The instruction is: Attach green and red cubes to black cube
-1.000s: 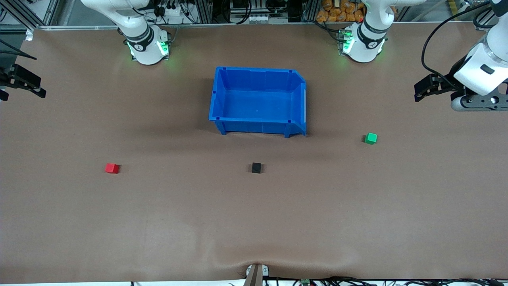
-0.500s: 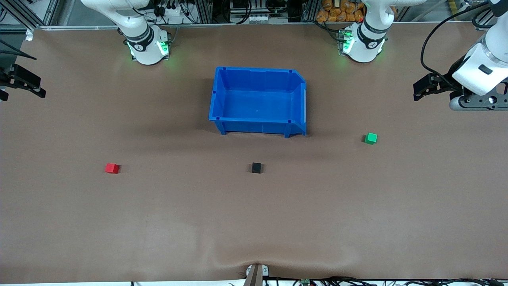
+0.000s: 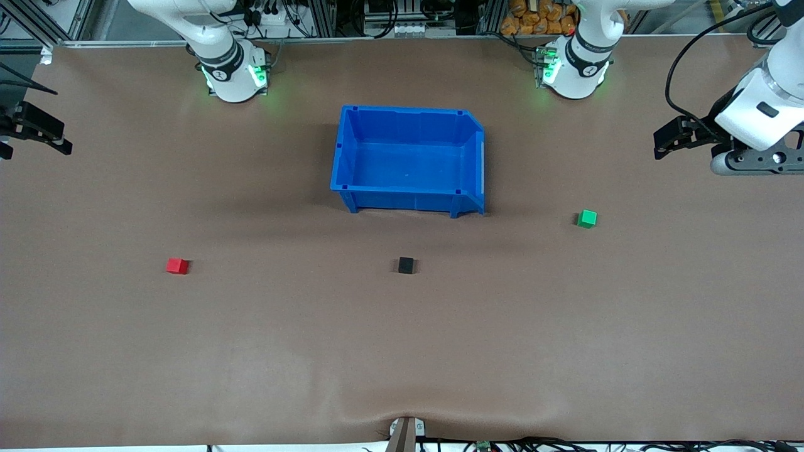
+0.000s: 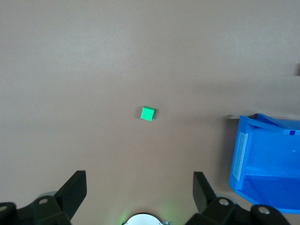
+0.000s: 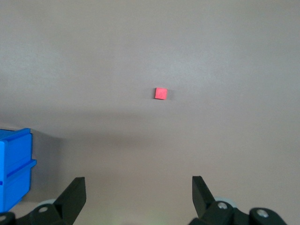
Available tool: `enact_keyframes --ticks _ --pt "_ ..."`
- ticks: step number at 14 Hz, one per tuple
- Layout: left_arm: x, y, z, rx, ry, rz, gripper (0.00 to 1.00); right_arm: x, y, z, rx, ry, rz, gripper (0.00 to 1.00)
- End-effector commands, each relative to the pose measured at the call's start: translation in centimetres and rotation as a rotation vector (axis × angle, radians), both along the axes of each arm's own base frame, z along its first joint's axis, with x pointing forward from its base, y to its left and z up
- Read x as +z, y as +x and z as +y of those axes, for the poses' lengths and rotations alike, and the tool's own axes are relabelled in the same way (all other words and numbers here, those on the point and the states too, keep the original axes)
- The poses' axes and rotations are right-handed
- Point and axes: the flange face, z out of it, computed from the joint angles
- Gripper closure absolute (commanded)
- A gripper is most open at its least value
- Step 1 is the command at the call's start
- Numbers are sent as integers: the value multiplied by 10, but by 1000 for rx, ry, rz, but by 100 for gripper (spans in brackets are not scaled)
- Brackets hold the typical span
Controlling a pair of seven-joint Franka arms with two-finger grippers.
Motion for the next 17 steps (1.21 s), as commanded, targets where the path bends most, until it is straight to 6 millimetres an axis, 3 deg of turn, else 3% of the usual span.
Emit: enact_keyframes --ticks 1,8,11,17 --pt "3 -2 -2 -12 -6 7 0 4 1 -2 -10 -11 0 0" --pt "-7 4 0 -13 9 21 0 4 2 -1 -10 -10 -5 0" --pt "-35 24 12 6 35 61 0 4 2 -3 -13 -11 -6 0" --pt "-74 43 2 -13 44 110 0 2 3 -5 -14 -16 -4 0"
